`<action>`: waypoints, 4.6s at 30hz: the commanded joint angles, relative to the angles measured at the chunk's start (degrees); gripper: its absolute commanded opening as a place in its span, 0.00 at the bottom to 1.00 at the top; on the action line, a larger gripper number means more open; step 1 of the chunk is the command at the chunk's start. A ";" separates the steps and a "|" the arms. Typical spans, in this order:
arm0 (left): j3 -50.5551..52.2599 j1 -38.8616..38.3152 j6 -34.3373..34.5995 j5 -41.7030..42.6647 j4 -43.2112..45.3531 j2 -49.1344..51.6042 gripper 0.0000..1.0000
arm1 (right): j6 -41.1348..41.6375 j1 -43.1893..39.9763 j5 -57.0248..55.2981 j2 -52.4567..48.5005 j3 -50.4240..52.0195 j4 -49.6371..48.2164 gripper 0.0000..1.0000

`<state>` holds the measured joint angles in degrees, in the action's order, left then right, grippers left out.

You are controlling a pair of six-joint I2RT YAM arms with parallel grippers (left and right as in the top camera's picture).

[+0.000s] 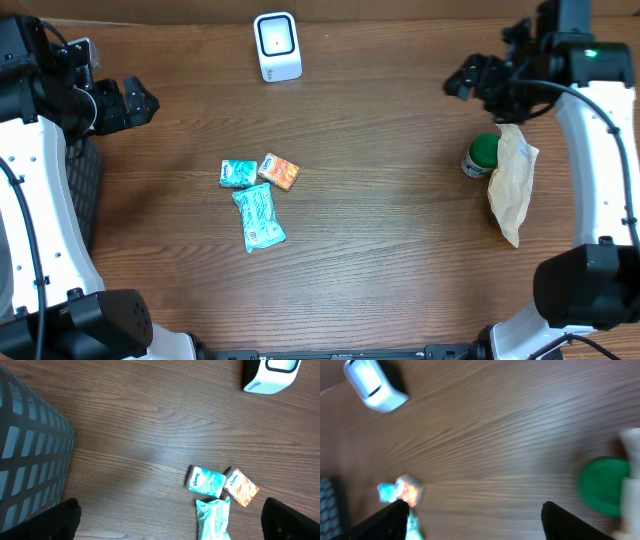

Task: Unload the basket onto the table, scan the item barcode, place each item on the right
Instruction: 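Release the bag and move the right gripper to the orange tissue pack, then grasp the orange tissue pack with the right gripper, then lift the orange tissue pack with the right gripper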

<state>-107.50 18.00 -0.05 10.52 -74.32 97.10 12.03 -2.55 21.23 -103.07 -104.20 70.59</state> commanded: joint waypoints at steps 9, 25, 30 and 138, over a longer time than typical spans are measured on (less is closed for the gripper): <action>-0.22 -0.02 -0.85 0.44 0.02 0.31 1.00 | 7.63 16.70 -1.25 -1.49 3.87 -6.91 0.72; -0.22 -0.13 -0.83 0.44 0.02 0.31 1.00 | 19.12 36.98 -8.79 -15.96 3.87 -22.64 0.50; -0.22 -0.13 -0.83 0.44 0.02 0.31 1.00 | 19.23 38.49 -9.92 -20.65 3.87 -24.87 0.50; -0.22 -0.17 -0.83 0.44 0.02 0.31 0.99 | -11.93 24.72 7.02 -17.90 10.88 -22.45 0.43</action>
<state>-107.50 18.00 -0.05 10.52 -74.32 97.10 -0.93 22.70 28.77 -121.34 -89.47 45.69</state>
